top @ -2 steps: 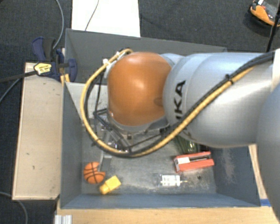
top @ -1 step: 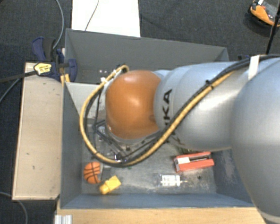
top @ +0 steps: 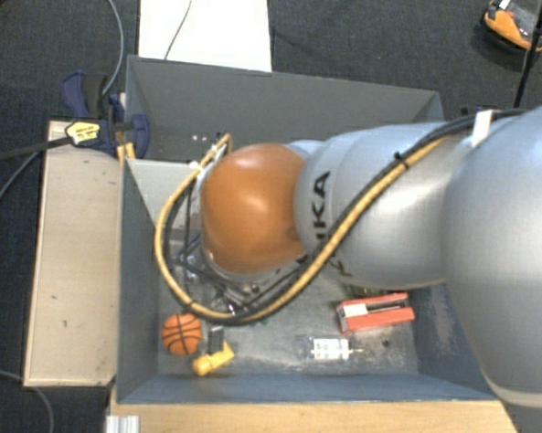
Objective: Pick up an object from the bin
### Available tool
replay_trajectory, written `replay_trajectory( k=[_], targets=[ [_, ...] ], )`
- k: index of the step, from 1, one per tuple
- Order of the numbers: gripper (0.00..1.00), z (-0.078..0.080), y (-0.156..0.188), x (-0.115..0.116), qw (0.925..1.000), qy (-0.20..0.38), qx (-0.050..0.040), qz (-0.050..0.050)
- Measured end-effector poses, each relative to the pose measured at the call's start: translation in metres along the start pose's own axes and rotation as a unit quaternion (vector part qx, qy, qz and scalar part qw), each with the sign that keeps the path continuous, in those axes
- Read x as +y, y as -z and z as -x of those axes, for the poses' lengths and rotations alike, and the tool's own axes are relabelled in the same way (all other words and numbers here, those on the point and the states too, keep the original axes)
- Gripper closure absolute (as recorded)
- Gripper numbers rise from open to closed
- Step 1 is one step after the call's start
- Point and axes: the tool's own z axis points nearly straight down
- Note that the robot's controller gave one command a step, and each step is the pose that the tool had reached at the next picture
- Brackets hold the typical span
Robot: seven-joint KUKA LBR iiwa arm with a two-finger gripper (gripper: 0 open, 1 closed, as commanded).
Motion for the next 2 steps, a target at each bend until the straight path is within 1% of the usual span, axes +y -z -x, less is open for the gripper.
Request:
replay_trajectory(
  k=[1,2],
  targets=[
    [0.0,-0.002,-0.005,0.0,0.9963,0.086,-0.0029,-0.001],
    [0.0,0.001,-0.031,0.005,0.9998,0.02,-0.0028,0.0]
  ],
)
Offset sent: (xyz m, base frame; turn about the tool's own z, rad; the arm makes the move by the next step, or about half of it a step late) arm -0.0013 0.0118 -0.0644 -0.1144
